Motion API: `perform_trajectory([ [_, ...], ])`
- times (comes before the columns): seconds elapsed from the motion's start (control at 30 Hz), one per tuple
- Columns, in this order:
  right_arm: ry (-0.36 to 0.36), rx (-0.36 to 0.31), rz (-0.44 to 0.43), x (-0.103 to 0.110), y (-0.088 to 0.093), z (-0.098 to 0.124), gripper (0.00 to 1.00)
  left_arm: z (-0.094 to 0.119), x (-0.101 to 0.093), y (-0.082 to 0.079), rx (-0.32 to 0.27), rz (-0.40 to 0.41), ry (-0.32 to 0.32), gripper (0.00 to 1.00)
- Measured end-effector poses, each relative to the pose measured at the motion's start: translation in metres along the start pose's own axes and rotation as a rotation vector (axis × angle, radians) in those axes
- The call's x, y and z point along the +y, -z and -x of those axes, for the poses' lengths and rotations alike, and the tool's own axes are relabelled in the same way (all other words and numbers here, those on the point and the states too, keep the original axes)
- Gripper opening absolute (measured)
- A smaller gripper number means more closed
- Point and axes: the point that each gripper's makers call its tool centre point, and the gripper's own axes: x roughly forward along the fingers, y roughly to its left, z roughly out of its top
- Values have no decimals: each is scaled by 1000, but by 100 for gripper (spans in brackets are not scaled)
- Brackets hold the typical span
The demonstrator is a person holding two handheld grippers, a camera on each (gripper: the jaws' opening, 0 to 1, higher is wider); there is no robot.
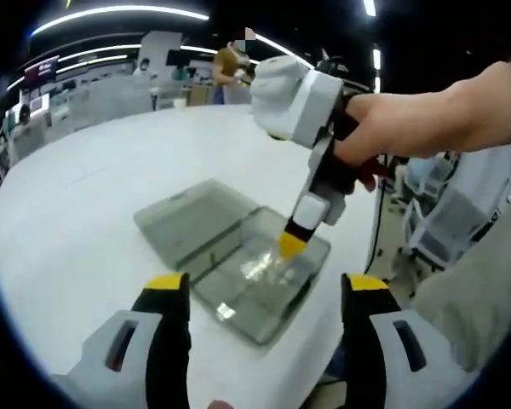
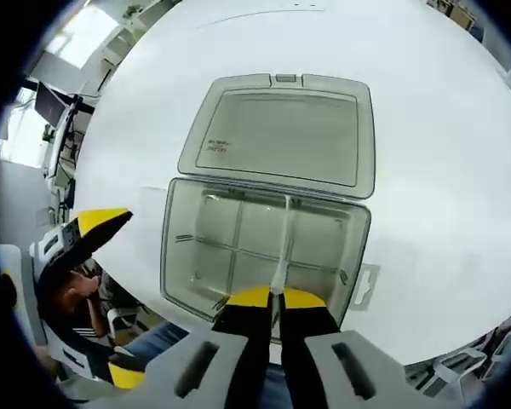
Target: Insert the divider into the dual guide fixture by aligning both edges with the guide slots and pushing it downward to the bottom, including one-sided entry, uneven engagement, binding, and posture correction.
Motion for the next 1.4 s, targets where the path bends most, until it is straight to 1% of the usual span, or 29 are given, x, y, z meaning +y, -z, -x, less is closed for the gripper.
perform_trajectory([
  [0.03, 15, -9, 18, -3, -2, 1, 0, 0, -1, 0, 0, 0, 1, 70],
  [0.07, 17, 0, 6, -2, 0, 2, 0, 1, -1, 0, -1, -1, 2, 70],
  [0.13, 8, -5, 3, 0, -1, 3, 0, 1, -2, -1, -4, -1, 3, 70],
  [0.27, 21, -11, -1, -2, -1, 4, 0, 2, -3, -3, -13, -5, 4, 70],
  [0.7, 34, -45, -22, -3, -4, 13, 0, 4, -7, -2, -21, -4, 4, 70],
  [0.83, 28, -58, -30, -4, -6, 18, 0, 4, -8, -1, -19, -7, 5, 70],
  [0.9, 46, -58, -21, -8, -6, 18, 0, 3, -9, -1, -19, -8, 6, 70],
  [1.0, 26, -64, -61, -11, -5, 16, 0, 3, -10, -3, -23, -9, 9, 70],
  [1.1, 21, -68, -71, -11, -6, 16, 0, 2, -12, -3, -23, -10, 12, 70],
  [1.4, 21, -38, -83, -12, -7, 11, 0, 2, -11, -2, -24, -9, 11, 70],
])
